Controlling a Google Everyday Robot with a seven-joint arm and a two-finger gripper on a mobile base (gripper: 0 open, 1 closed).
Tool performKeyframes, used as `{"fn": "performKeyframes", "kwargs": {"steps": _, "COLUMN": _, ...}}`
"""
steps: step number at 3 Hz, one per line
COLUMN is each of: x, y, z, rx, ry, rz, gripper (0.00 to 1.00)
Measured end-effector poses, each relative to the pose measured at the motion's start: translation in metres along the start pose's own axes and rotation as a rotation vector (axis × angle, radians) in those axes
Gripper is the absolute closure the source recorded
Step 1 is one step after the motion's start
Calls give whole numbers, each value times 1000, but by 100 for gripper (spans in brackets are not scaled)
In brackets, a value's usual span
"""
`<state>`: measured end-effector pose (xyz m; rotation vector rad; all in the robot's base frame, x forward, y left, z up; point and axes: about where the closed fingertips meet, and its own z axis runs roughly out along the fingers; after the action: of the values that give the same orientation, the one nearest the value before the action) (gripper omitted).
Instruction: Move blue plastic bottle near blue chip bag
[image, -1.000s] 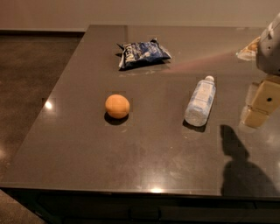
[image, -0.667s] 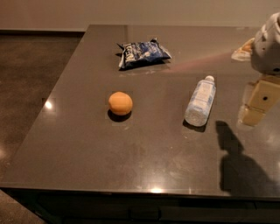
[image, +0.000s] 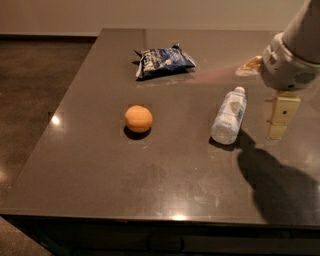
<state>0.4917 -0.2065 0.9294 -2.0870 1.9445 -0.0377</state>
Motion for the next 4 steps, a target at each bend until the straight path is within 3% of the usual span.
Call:
{"fn": "performKeyframes", "kwargs": {"steps": 2, "x": 25, "y": -44, "z": 55, "rx": -120, "ry": -6, "rz": -356, "gripper": 0}}
{"fn": "performKeyframes", "kwargs": {"steps": 3, "x": 24, "y": -60, "z": 71, "rx": -160, "ry": -23, "rz": -488, "gripper": 0}}
{"fn": "performKeyframes", "kwargs": {"steps": 4, "x": 18, "y": -63, "z": 77, "rx": -179, "ry": -41, "rz": -560, "gripper": 1}}
